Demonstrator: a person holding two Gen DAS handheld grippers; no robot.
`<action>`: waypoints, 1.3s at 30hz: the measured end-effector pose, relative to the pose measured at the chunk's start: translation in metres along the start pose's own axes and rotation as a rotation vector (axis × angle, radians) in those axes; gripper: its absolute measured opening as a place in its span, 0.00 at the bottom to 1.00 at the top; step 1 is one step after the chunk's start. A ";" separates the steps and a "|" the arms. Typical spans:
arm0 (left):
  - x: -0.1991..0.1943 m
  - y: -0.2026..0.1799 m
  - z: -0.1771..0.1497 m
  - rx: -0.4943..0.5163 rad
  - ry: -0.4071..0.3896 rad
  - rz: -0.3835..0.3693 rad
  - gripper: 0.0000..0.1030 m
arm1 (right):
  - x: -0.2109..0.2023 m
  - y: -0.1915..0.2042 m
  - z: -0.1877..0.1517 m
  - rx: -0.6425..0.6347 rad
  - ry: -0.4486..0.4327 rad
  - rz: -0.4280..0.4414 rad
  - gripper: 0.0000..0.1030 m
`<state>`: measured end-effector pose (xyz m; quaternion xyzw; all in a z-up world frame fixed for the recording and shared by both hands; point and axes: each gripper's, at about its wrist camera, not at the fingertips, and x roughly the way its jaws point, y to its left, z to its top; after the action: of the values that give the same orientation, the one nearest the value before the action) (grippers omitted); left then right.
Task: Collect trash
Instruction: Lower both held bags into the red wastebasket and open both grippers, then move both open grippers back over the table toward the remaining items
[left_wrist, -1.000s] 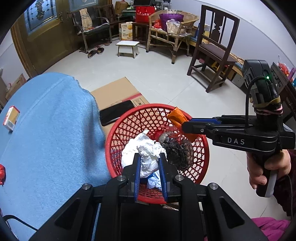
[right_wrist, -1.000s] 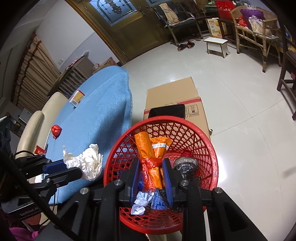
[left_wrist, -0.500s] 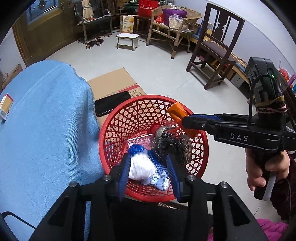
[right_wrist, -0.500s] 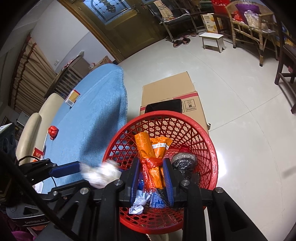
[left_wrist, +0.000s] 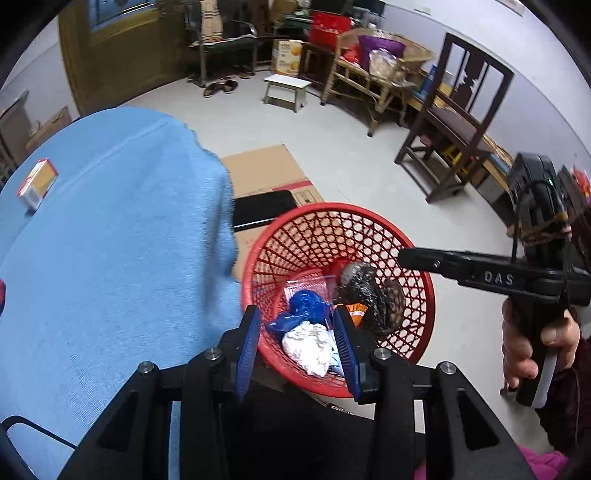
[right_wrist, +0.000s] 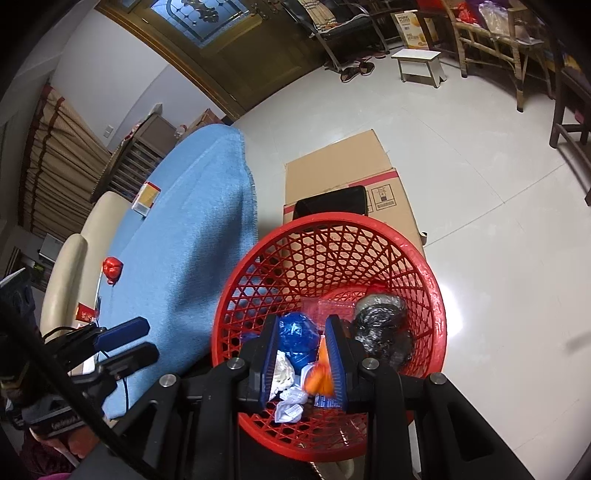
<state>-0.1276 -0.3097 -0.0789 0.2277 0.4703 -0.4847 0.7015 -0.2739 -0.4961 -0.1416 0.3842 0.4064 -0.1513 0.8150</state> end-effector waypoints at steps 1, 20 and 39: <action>-0.001 0.002 0.000 -0.004 -0.003 0.002 0.40 | 0.000 0.001 0.000 -0.004 0.001 0.003 0.28; -0.054 0.084 -0.026 -0.204 -0.141 0.189 0.40 | 0.012 0.044 0.009 -0.053 0.026 0.020 0.36; -0.098 0.241 -0.110 -0.557 -0.179 0.484 0.40 | 0.072 0.217 0.071 -0.302 0.034 0.062 0.65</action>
<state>0.0311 -0.0764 -0.0754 0.0897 0.4535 -0.1766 0.8690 -0.0694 -0.4014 -0.0620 0.2722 0.4263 -0.0566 0.8608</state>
